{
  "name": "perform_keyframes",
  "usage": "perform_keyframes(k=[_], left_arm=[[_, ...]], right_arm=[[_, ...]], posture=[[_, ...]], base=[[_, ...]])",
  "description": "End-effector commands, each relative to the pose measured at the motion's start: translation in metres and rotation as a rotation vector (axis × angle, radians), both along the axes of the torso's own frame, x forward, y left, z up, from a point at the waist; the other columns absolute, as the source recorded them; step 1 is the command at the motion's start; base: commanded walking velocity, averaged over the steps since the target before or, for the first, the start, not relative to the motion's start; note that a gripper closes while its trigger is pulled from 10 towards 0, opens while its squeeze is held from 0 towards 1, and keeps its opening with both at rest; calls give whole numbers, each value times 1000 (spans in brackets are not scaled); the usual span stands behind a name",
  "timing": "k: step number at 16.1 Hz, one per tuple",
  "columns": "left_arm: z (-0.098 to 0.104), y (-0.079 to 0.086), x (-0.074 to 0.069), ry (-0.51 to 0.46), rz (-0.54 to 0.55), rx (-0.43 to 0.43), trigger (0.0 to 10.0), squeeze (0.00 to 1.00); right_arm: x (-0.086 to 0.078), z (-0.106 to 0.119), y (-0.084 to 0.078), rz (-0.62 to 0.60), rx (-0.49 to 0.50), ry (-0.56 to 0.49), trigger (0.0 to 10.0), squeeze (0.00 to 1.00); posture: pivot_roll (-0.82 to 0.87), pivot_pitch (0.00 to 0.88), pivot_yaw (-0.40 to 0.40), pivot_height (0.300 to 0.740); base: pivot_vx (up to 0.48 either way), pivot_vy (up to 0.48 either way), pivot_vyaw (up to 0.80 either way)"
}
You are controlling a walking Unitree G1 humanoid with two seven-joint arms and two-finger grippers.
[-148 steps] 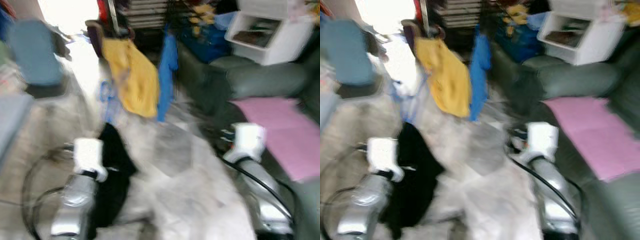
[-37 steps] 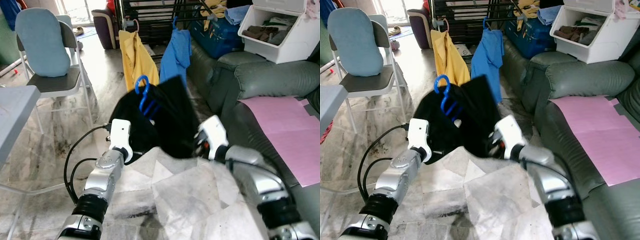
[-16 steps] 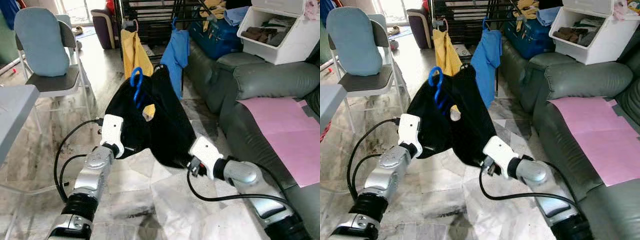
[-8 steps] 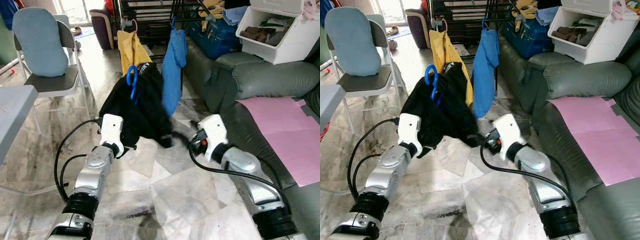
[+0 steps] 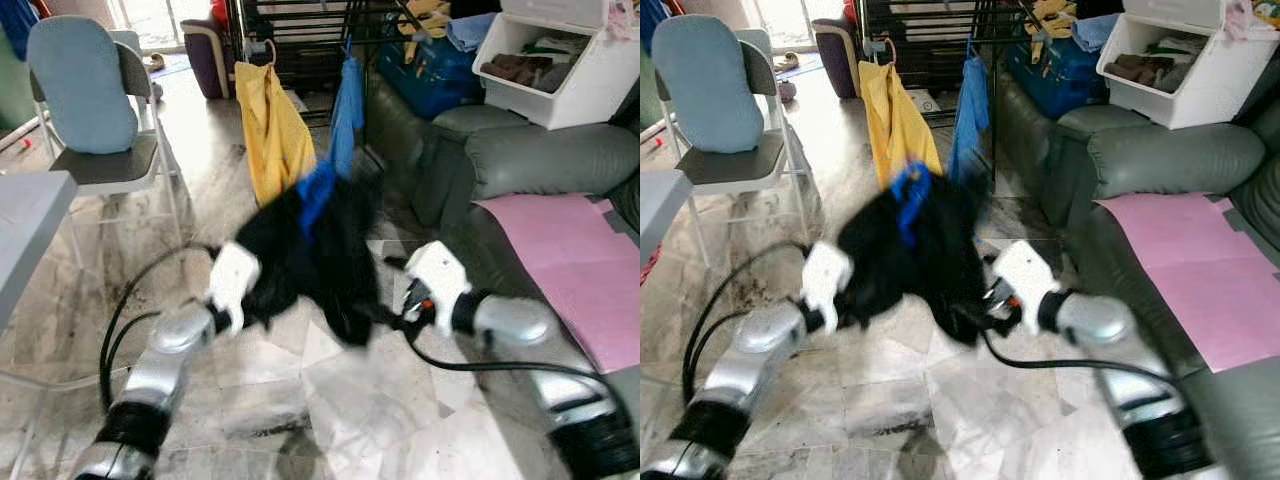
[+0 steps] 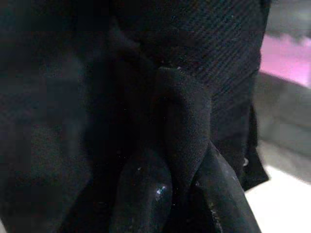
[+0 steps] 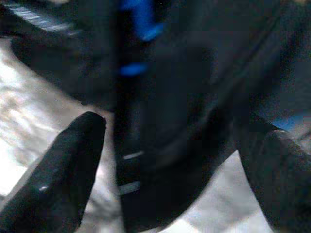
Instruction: Hang hanger
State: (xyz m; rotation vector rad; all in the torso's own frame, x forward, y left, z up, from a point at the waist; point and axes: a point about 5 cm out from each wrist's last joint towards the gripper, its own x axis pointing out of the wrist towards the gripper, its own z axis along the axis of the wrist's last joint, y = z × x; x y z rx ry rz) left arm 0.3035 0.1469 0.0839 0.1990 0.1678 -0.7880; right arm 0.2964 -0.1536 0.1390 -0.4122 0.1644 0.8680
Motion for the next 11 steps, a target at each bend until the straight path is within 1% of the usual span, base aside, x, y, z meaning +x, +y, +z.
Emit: perform_keyframes(k=[1,2,3,4,5,6,7,8,9,10,11], left_arm=[[10,-2,-2,-48,-88,19,10000,0],[5,3,-6,-38,-133,73,10000,0],[4,5,-7,-38,-151,98,10000,0],[4,6,-7,-33,-167,101,10000,0],[5,4,-8,-37,-197,106,10000,0],[7,-1,-12,-52,-252,114,10000,0],[7,-5,-14,-59,-283,115,10000,0],[8,-10,-20,-79,-343,126,10000,0],[9,-14,-24,-87,-388,127,10000,0],[9,-16,-27,-87,-418,127,10000,0],[9,-17,-30,-97,-459,148,10000,0]], right_arm=[[5,5,-9,-14,-57,-42,10000,1000],[5,8,-20,3,-74,-35,10000,1000],[4,11,-24,35,-90,-28,10000,1000],[2,14,-26,75,-117,-29,10000,1000],[2,17,-29,96,-135,-26,10000,1000],[4,20,-35,111,-148,-24,10000,1000],[5,21,-37,114,-152,-19,10000,1000],[5,20,-40,138,-164,-5,10000,1000],[3,17,-42,165,-179,31,10000,1000],[3,16,-43,186,-209,34,10000,737],[2,16,-43,210,-229,33,10000,125]], posture=[[-131,0,-4,740],[-127,0,-4,740],[-128,0,-6,740],[-130,0,-7,740],[-134,0,-7,740],[-135,0,-6,740],[-135,0,-6,740],[-134,0,-5,740],[-132,0,-3,740],[-130,0,-2,740],[-130,0,-1,740]], base=[[0,0,0],[0,0,0],[0,0,0],[0,0,0],[0,0,0],[0,0,0],[0,0,0],[0,0,0],[0,0,0],[0,0,0],[0,0,0]])
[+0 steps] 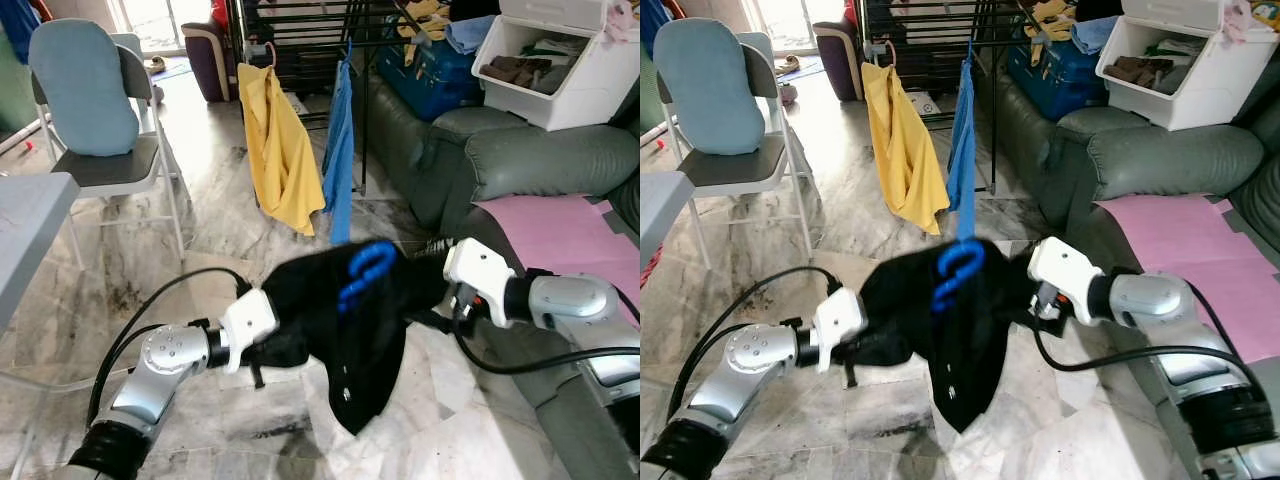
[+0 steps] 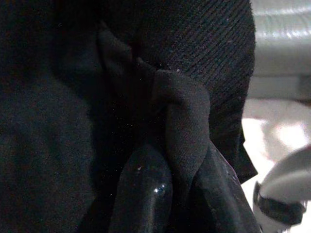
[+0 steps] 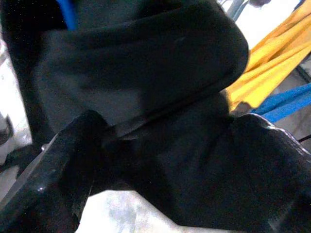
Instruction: Hang hanger
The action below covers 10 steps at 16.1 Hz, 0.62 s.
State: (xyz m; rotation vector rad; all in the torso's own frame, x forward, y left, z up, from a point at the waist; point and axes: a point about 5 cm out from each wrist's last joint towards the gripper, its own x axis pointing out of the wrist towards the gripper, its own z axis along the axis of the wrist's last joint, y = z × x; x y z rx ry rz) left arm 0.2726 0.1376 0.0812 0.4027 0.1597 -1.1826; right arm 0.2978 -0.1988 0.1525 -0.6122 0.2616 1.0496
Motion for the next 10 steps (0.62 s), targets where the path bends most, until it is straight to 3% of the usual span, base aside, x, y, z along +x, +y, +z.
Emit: perform_keyframes(k=[1,6,8,9,10], left_arm=[[10,-9,-2,-69,-86,0,10000,0],[8,-10,-8,-61,-120,14,10000,0],[11,-12,-7,-72,-122,0,10000,0],[12,-13,-8,-74,-127,-4,10000,0],[13,-14,-9,-77,-138,-4,10000,0]], right_arm=[[1,3,3,55,-16,9,10000,0],[6,9,2,105,-51,-4,10000,0],[4,-2,-6,97,-63,61,6510,0],[3,-6,-10,90,-63,82,0,0],[3,-11,-15,79,-60,120,0,0]], posture=[[-128,0,-1,740],[-128,0,0,740],[-127,0,-1,740],[-125,0,-3,740],[-125,0,-3,740]], base=[[0,0,0],[0,0,0],[0,0,0],[0,0,0],[0,0,0]])
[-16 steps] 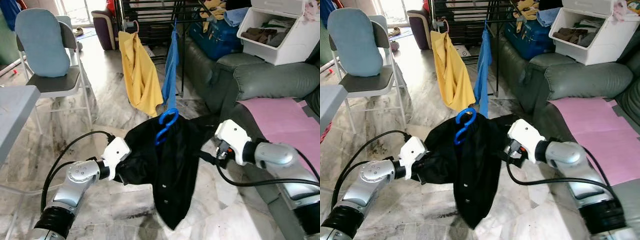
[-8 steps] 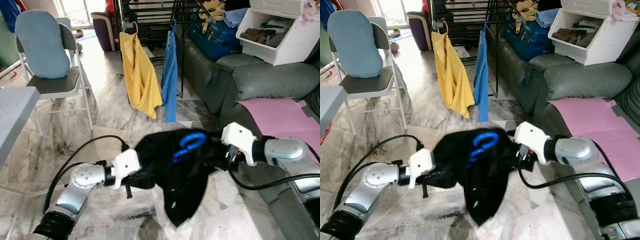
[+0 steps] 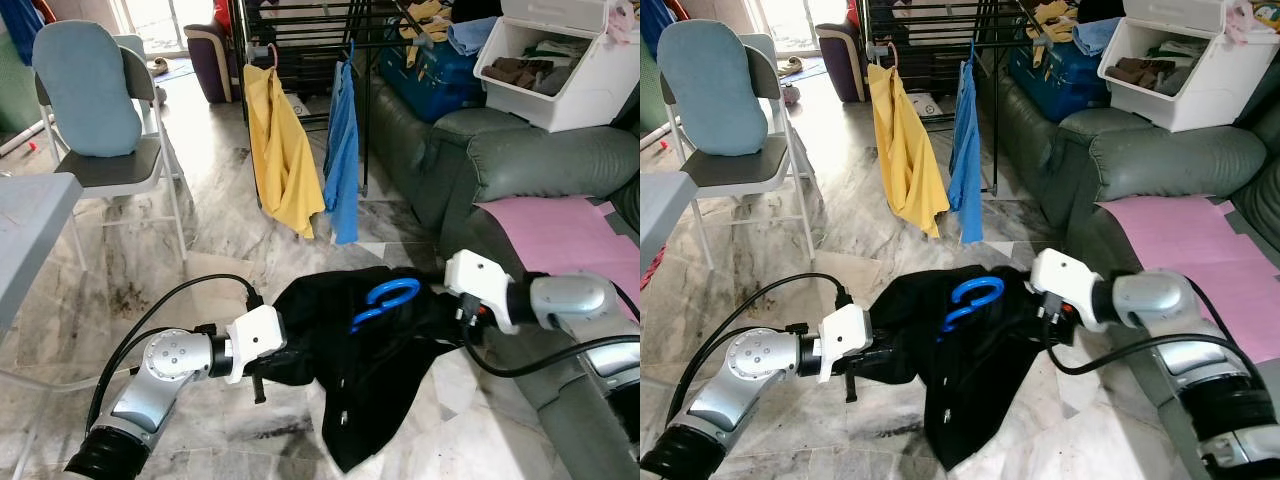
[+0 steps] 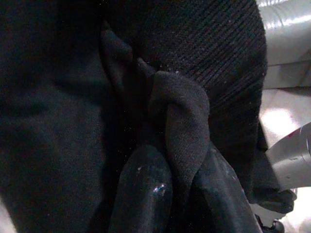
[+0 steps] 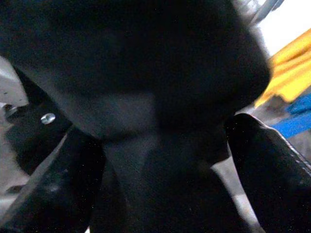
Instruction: Hang hanger
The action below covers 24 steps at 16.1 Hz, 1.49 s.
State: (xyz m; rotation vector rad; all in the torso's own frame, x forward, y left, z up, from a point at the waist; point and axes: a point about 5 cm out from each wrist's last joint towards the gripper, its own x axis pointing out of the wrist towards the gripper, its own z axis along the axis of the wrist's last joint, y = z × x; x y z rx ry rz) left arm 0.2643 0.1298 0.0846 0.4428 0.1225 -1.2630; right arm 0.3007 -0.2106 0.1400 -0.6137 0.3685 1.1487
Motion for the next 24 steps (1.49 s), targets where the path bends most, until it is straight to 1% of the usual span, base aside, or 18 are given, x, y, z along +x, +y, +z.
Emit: perform_keyframes(k=[1,4,5,9,16,17,18,19,20,21,23,24], left_arm=[[9,-7,-2,-47,-54,-17,10000,0],[10,-8,-2,-55,-56,-21,10000,0],[9,-9,-2,-55,-57,-21,10000,0],[7,-9,-3,-51,-56,-18,10000,0],[7,-12,-2,-54,-47,-26,10000,0],[7,-12,-1,-57,-45,-28,10000,0],[7,-12,-1,-57,-45,-28,10000,0],[7,-12,-1,-59,-44,-29,10000,0],[7,-12,-1,-60,-43,-29,10000,0],[7,-12,-1,-60,-43,-29,10000,0],[7,-12,-1,-60,-42,-31,10000,0],[7,-12,-1,-60,-41,-34,10000,0]], right_arm=[[-1,-3,-7,9,-21,35,0,0],[-3,-12,-11,23,-49,90,0,0],[-3,-13,-12,28,-57,91,0,0],[0,-9,-8,35,-22,89,0,0],[-6,-14,-4,70,-5,114,0,0],[-5,-16,-3,68,-32,90,0,0],[-5,-16,-3,68,-32,90,0,0],[-4,-18,-4,71,-60,79,0,0],[-5,-21,-5,81,-83,82,0,0],[-5,-21,-5,81,-83,82,0,0],[-8,-26,-5,99,-128,78,0,0],[-5,-27,-3,96,-156,16,0,0]], posture=[[-124,0,-2,740],[-125,0,-4,740],[-123,0,-5,740],[-128,0,-8,740],[-132,0,-13,740],[-132,0,-13,740],[-132,0,-13,740],[-132,0,-13,740],[-132,0,-13,740],[-132,0,-13,740],[-130,0,-14,740],[-131,0,-14,740]], base=[[0,0,0],[0,0,0],[0,0,0],[0,0,0],[0,0,0],[0,0,0],[0,0,0],[0,0,0],[0,0,0],[0,0,0],[0,0,0],[0,0,0]])
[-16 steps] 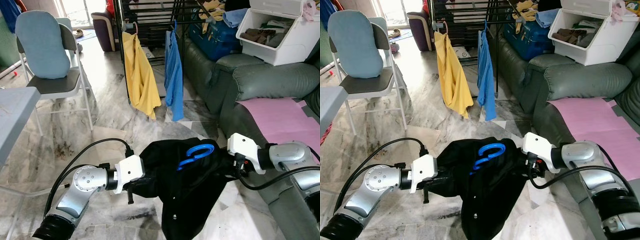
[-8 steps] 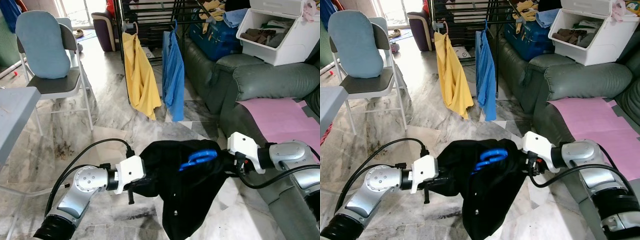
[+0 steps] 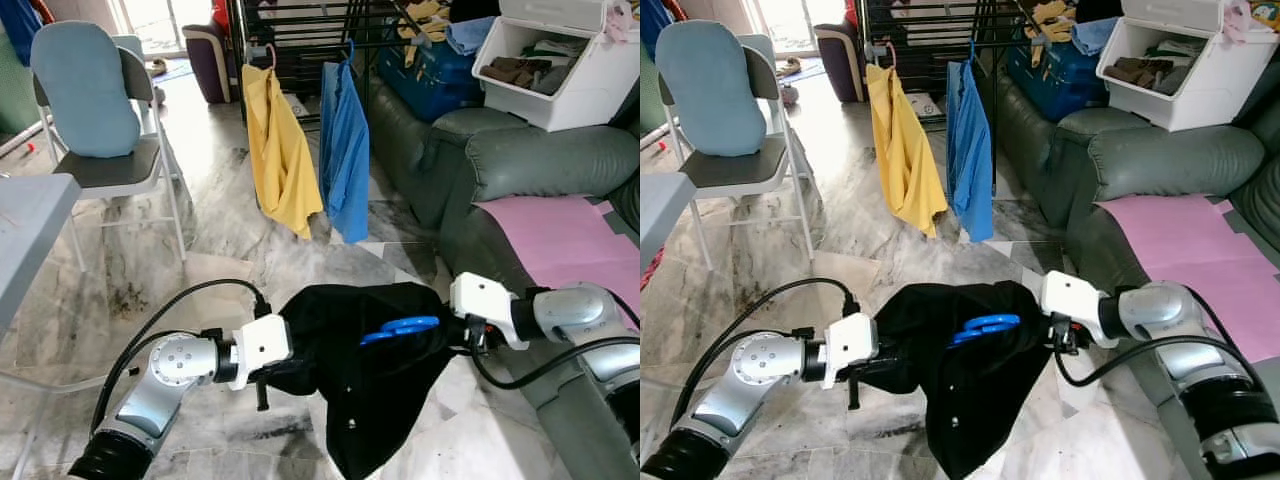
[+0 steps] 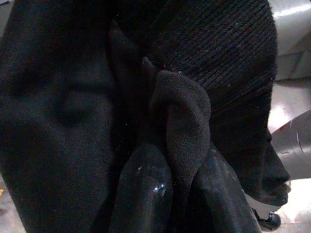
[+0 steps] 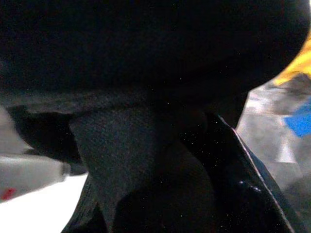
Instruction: Hang hanger
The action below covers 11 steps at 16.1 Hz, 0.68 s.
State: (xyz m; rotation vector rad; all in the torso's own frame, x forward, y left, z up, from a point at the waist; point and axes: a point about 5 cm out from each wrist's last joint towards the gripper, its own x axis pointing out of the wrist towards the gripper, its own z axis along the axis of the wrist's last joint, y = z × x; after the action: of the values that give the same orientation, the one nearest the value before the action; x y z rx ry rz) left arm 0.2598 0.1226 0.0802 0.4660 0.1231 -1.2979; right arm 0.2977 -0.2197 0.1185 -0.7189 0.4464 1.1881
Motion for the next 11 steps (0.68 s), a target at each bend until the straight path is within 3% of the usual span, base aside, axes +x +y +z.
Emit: perform_keyframes(k=[1,2,3,4,9,11], left_arm=[[12,-5,4,-54,-5,-55,10000,0],[12,-5,4,-55,-6,-55,10000,0],[12,-6,4,-56,-6,-55,10000,0],[12,-6,4,-58,-4,-56,10000,0],[11,-3,3,-59,-3,-51,10000,0],[12,-5,4,-65,-9,-62,10000,0]], right_arm=[[2,-5,8,37,-43,-59,0,0],[7,-4,12,25,-46,-129,0,0],[12,-3,14,-3,-42,-177,6863,0],[13,-3,12,-25,-38,-164,10000,1000],[25,10,-8,-64,-91,-241,10000,1000],[26,10,-12,-73,-54,-180,10000,1000]], posture=[[-131,0,-14,740],[-131,0,-14,740],[-131,0,-14,740],[-129,0,-14,740],[-130,0,-16,740],[-132,0,-14,740]], base=[[0,0,0],[0,0,0],[0,0,0],[0,0,0],[0,0,0],[0,0,0]])
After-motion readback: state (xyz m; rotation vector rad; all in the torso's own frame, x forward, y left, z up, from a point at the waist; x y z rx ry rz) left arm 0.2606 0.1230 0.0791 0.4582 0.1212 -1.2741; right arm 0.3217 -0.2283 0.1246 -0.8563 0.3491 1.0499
